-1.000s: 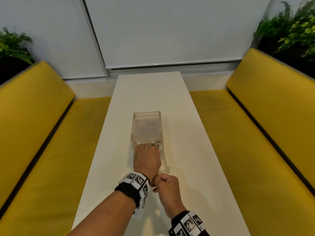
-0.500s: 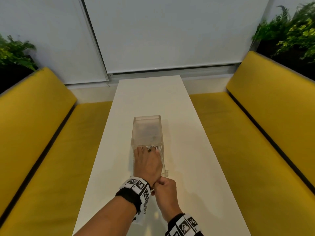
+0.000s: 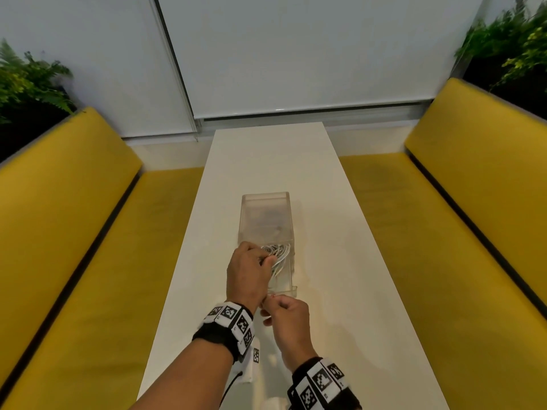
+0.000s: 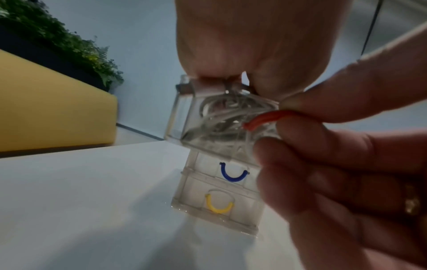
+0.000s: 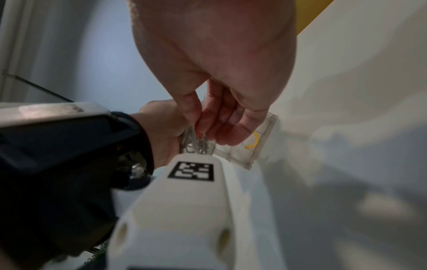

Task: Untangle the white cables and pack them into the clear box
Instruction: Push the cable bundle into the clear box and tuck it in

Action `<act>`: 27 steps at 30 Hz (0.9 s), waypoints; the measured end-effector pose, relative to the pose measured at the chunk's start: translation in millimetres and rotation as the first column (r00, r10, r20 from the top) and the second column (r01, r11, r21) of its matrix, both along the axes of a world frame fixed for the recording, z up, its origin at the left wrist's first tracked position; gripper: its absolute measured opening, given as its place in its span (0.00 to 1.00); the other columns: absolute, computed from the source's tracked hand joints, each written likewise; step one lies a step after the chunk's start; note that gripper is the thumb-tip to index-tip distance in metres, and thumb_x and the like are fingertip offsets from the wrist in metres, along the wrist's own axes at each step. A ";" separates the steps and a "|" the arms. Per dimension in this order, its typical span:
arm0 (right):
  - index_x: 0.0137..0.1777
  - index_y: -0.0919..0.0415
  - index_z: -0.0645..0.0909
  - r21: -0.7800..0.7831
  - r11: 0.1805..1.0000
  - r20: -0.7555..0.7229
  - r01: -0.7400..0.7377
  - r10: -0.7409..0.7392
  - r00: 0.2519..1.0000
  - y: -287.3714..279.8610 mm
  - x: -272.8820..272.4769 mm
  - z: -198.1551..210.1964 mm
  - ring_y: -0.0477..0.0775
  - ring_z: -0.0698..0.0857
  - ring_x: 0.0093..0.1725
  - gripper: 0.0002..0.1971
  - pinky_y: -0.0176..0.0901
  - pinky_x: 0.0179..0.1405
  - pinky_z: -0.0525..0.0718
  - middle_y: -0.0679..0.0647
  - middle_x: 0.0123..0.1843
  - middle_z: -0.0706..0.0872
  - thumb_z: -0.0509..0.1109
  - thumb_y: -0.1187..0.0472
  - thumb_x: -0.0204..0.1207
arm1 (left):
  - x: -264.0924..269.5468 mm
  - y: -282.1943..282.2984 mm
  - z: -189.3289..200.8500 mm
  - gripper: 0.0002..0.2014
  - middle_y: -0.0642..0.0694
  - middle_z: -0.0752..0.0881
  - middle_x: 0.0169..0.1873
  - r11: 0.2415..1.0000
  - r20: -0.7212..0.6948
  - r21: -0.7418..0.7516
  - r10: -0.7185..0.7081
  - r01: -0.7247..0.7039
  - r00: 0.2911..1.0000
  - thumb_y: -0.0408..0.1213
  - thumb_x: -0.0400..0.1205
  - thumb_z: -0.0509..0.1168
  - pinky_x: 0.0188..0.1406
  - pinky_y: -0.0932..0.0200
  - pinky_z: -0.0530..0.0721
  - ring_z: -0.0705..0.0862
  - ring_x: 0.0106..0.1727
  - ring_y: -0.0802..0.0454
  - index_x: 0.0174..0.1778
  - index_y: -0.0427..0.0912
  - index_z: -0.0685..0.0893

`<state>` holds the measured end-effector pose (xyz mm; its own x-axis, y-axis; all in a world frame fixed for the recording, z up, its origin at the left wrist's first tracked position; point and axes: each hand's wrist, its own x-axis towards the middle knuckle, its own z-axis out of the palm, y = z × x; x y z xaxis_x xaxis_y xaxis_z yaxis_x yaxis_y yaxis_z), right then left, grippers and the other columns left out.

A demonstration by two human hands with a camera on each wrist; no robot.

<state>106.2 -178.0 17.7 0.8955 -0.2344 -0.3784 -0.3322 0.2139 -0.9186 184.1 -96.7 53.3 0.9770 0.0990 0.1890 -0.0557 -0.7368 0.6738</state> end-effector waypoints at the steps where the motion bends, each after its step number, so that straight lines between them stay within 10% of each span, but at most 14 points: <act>1: 0.35 0.74 0.89 0.002 1.000 -0.001 0.002 -0.002 1.000 0.2 0.1 0.1 0.50 0.83 0.31 0.13 0.38 0.30 0.81 0.65 0.34 0.90 0.75 0.66 0.78 | 1.2 0.4 0.5 0.05 0.52 0.86 0.46 1.000 0.000 -0.002 0.003 -0.003 1.000 0.41 0.79 0.76 0.51 0.60 0.81 0.86 0.49 0.52 0.45 0.44 0.93; 16: 0.41 0.78 0.88 0.010 1.000 -0.071 -0.004 0.005 0.997 -0.6 1.5 7.5 0.55 0.83 0.35 0.08 0.44 0.33 0.81 0.63 0.35 0.88 0.70 0.72 0.76 | -17.0 -7.0 19.4 0.16 0.48 0.82 0.29 0.941 -0.030 0.336 -0.041 0.049 0.999 0.40 0.81 0.60 0.51 0.47 0.76 0.80 0.42 0.45 0.26 0.45 0.80; 19: 0.41 0.78 0.87 0.004 1.000 -0.070 -0.011 0.011 0.997 -0.6 1.1 9.1 0.56 0.82 0.35 0.08 0.47 0.35 0.81 0.64 0.35 0.87 0.69 0.73 0.75 | -19.0 -12.9 31.5 0.09 0.46 0.85 0.38 0.908 -0.158 0.404 -0.053 0.114 0.986 0.33 0.76 0.61 0.59 0.48 0.73 0.77 0.52 0.44 0.33 0.42 0.85; 27: 0.37 0.70 0.90 0.007 1.000 -0.074 0.010 -0.010 0.997 -1.1 3.5 5.4 0.53 0.83 0.34 0.10 0.43 0.33 0.82 0.57 0.35 0.90 0.70 0.71 0.78 | -0.8 -16.8 32.1 0.09 0.38 0.91 0.45 0.971 -0.222 0.231 -0.017 0.070 0.975 0.25 0.80 0.63 0.40 0.54 0.83 0.88 0.44 0.39 0.44 0.36 0.90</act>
<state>109.7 -179.1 23.2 0.8625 -0.2400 -0.4455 -0.3972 0.2242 -0.8899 183.2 -113.5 85.4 0.9993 0.0340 -0.0154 0.0372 -0.8761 0.4806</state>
